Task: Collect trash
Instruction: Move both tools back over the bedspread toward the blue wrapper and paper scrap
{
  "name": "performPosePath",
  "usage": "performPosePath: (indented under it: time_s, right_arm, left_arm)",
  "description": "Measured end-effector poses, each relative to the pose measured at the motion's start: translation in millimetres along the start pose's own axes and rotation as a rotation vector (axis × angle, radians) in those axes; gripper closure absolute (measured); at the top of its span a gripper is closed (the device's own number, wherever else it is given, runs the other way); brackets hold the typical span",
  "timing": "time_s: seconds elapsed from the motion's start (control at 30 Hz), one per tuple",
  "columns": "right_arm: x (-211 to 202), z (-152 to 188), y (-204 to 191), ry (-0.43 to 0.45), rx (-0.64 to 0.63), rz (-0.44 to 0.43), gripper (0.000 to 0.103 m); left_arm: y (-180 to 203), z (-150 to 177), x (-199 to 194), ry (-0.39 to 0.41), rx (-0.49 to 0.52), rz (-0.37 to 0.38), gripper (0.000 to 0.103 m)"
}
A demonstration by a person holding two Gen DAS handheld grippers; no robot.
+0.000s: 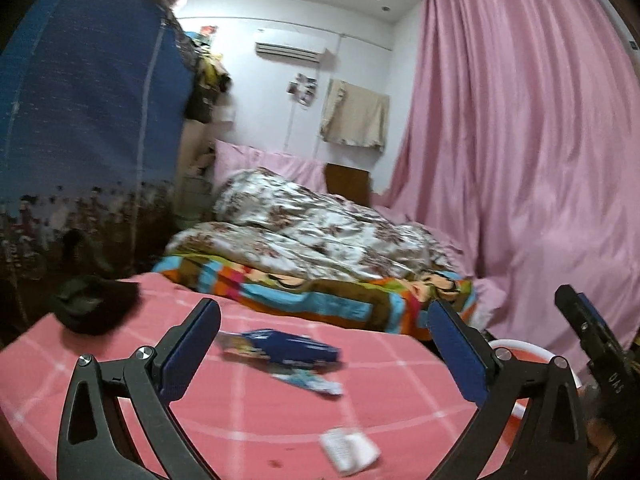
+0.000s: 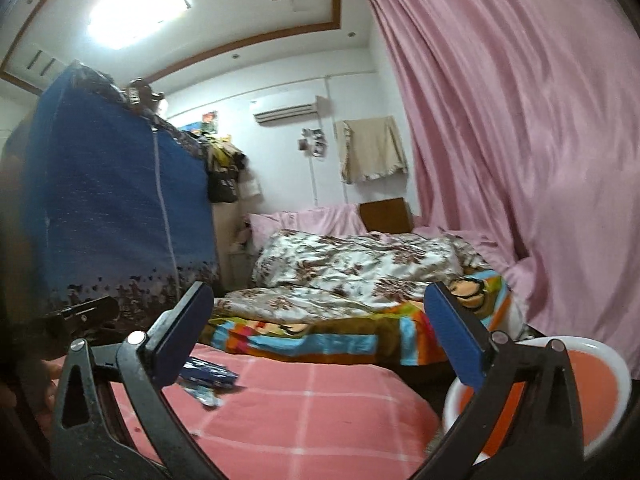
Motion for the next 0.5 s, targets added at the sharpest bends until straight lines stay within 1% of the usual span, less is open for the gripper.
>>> performPosePath:
  time_s: [0.1, 0.2, 0.4, 0.5]
  right_arm:
    - [8.4, 2.7, -21.9, -0.008, -0.017, -0.039, 0.0]
    - [16.8, 9.9, -42.6, -0.034, -0.046, -0.076, 0.0]
    - [26.0, 33.0, -77.1, -0.102, -0.11, -0.137, 0.0]
    - [29.8, 43.4, -83.1, -0.142, -0.13, -0.157, 0.0]
  left_arm:
    - [-22.2, 1.5, -9.4, 0.008, 0.006, -0.039, 0.002]
    - [-40.1, 7.4, -17.0, 0.013, 0.012, -0.072, 0.002]
    - [-65.3, 20.1, -22.5, 0.011, 0.002, -0.114, 0.002]
    - [-74.0, 25.8, -24.7, -0.002, 0.005, -0.123, 0.002]
Point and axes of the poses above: each gripper's, at about its wrist camera, not at the fingertips, and x roughly the way its jaws point, y to its right, z to its underside, the point moved 10 cm from there along x, roughly the way its jaws point, and after that the axes turned 5 degrees about -y, right-handed, at the moved point
